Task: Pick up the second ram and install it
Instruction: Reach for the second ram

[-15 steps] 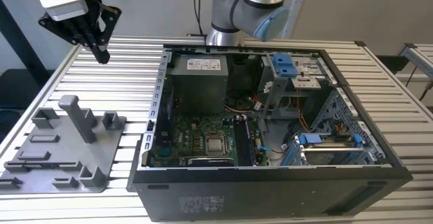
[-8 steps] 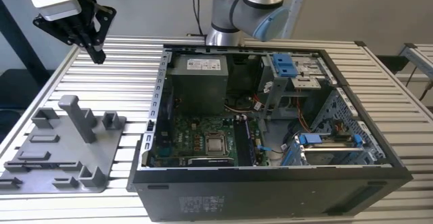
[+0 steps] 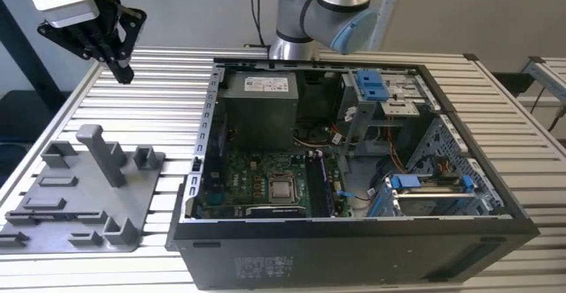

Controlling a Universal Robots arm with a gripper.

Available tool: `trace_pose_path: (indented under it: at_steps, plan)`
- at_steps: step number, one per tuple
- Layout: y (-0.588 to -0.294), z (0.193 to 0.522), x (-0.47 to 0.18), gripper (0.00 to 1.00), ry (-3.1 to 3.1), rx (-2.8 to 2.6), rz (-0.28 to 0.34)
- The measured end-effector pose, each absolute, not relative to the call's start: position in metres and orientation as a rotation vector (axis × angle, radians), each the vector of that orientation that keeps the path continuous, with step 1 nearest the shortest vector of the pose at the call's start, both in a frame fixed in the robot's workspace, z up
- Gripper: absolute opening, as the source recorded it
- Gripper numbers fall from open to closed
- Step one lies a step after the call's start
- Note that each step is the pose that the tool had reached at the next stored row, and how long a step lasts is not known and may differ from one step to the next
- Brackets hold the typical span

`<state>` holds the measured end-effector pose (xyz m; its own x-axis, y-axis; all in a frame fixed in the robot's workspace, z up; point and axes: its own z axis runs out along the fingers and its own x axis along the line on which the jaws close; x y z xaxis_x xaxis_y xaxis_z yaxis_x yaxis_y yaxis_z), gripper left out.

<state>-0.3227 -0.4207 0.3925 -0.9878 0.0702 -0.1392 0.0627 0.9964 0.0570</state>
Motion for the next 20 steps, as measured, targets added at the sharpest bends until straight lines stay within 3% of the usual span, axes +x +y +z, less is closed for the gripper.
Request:
trace_pose_path:
  at_steps: [20]
  plan:
    - [-0.422,0.385,-0.363,0.11,3.093,0.105,0.049]
